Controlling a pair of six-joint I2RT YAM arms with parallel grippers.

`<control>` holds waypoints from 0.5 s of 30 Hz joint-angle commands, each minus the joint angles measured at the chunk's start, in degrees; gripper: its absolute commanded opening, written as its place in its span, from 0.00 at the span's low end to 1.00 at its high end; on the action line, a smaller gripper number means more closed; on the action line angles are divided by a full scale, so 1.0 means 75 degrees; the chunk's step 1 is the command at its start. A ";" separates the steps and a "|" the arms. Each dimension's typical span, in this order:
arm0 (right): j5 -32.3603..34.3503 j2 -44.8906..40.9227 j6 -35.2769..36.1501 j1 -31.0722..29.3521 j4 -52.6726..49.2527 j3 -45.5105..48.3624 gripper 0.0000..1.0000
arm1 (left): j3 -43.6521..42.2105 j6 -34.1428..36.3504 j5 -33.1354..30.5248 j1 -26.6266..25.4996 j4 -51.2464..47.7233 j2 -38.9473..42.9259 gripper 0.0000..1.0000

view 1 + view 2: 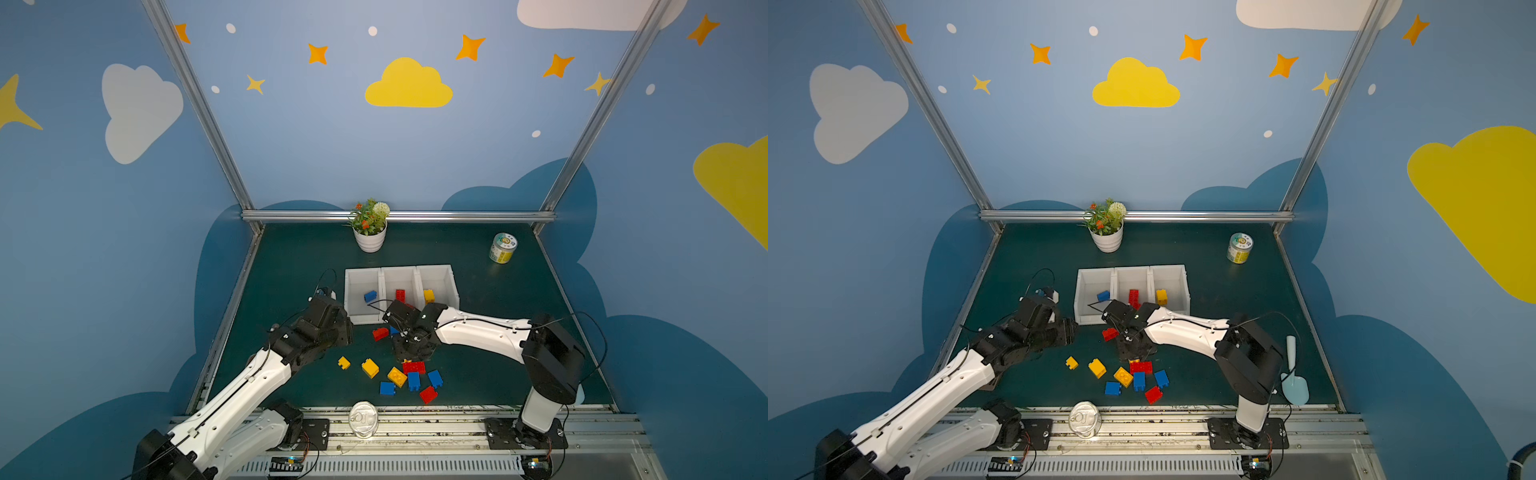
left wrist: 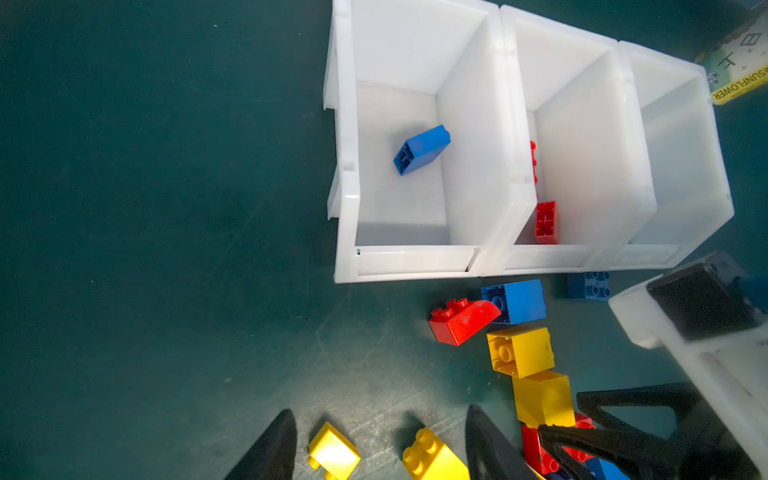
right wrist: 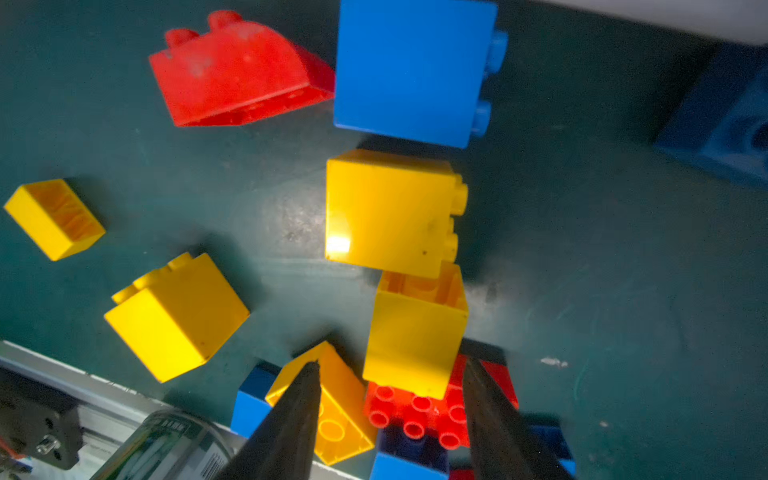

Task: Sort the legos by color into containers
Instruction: 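Grasp a yellow brick with the right gripper while the left gripper withdraws, then carry the yellow brick to the farthest-along compartment and release it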

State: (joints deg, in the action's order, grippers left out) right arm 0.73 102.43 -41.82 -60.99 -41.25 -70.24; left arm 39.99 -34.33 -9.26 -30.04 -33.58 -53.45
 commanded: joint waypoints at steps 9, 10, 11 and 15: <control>-0.0010 0.0555 -0.0084 0.0035 -0.0195 -0.0258 0.40 | -0.0117 -0.0149 -0.0031 0.0057 -0.0104 0.0094 0.65; 0.0007 0.0557 -0.0084 0.0035 -0.0185 -0.0267 0.36 | -0.0117 -0.0154 -0.0020 0.0056 -0.0115 0.0091 0.65; 0.0008 0.0546 -0.0071 0.0035 -0.0157 -0.0257 0.32 | -0.0129 -0.0158 -0.0031 0.0056 -0.0122 0.0113 0.65; -0.0044 0.0415 0.0087 0.0046 -0.0036 -0.0231 0.23 | -0.0138 -0.0221 0.0000 0.0056 -0.0110 0.0142 0.65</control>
State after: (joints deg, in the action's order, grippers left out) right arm 0.73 105.78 -41.98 -60.86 -41.32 -70.91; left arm 39.59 -35.38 -9.26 -29.85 -33.89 -52.75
